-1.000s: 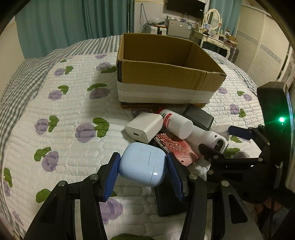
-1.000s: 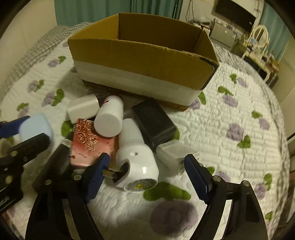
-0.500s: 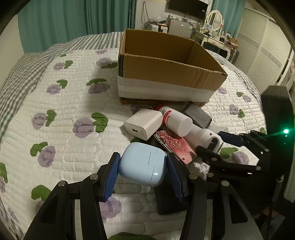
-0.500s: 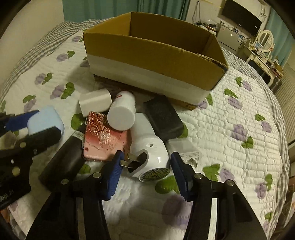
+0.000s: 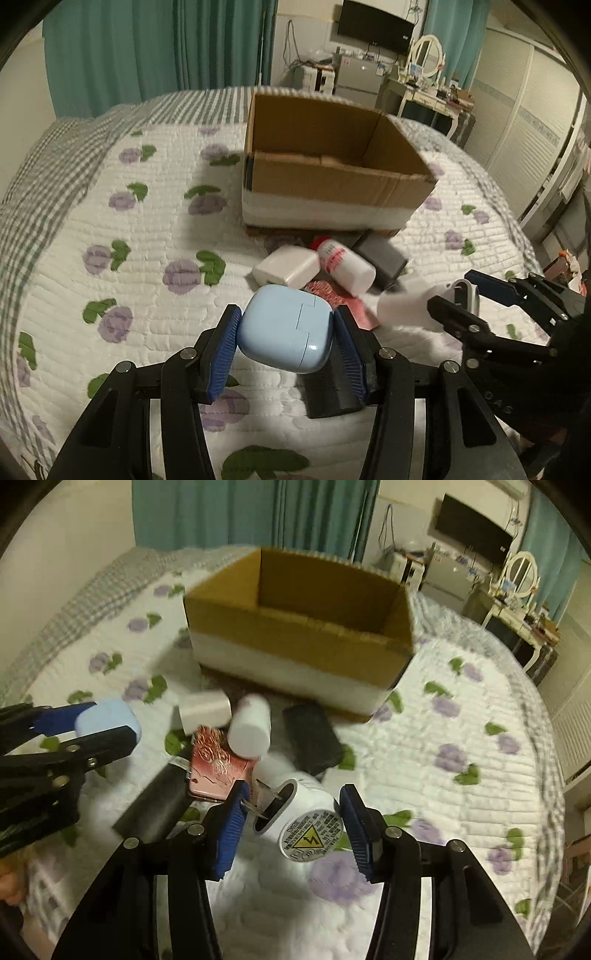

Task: Organize rigid objects
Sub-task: 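Grasp the white round plug charger with the right gripper, then carry the blue case and round charger into the box and open both grippers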

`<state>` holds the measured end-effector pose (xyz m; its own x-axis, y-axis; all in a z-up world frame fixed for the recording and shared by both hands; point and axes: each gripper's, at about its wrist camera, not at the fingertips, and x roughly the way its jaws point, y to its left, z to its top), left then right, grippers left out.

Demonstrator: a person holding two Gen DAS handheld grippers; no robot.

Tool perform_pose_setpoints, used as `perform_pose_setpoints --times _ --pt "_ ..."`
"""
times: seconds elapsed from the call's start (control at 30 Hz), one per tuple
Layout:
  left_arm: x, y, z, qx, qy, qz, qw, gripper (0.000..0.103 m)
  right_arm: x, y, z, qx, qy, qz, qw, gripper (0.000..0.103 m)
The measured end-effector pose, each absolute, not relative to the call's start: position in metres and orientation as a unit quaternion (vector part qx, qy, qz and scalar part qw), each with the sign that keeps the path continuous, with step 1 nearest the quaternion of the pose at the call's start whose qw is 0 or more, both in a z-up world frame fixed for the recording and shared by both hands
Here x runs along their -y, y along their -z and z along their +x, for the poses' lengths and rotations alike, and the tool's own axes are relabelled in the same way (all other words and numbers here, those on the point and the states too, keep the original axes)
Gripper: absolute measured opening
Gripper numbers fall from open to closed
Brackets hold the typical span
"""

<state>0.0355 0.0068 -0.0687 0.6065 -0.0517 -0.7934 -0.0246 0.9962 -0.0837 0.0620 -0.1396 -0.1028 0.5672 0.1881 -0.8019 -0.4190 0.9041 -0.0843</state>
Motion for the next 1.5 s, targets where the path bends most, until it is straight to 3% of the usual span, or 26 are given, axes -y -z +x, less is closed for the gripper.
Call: perform_pose_setpoints --times 0.13,0.2,0.23,0.3,0.73,1.03,1.5 --pt "-0.001 0.042 0.027 -0.421 0.018 -0.041 0.906 0.052 0.148 0.068 0.050 -0.404 -0.168 -0.131 0.890 0.046" --pt "0.000 0.030 0.025 -0.410 0.021 -0.041 0.911 0.052 0.151 0.051 0.047 -0.392 -0.171 -0.131 0.894 0.019" --pt "0.001 0.024 0.025 -0.406 0.022 -0.041 0.913 0.052 0.152 0.046 0.047 -0.390 -0.175 -0.127 0.895 0.010" --pt "0.001 0.013 0.024 -0.398 0.026 -0.044 0.916 0.052 0.153 0.036 0.044 -0.380 -0.180 -0.130 0.898 0.006" --pt "-0.007 -0.010 0.056 -0.380 0.023 -0.037 0.924 0.052 0.149 -0.005 0.061 -0.346 -0.184 -0.139 0.909 0.006" --pt "-0.003 -0.028 0.138 -0.358 0.026 -0.018 0.933 0.052 0.134 -0.043 0.155 -0.308 -0.172 -0.135 0.926 0.006" --pt "0.001 0.050 0.257 -0.418 0.020 -0.008 0.908 0.053 0.129 0.052 0.282 -0.371 -0.163 -0.102 0.909 0.006"
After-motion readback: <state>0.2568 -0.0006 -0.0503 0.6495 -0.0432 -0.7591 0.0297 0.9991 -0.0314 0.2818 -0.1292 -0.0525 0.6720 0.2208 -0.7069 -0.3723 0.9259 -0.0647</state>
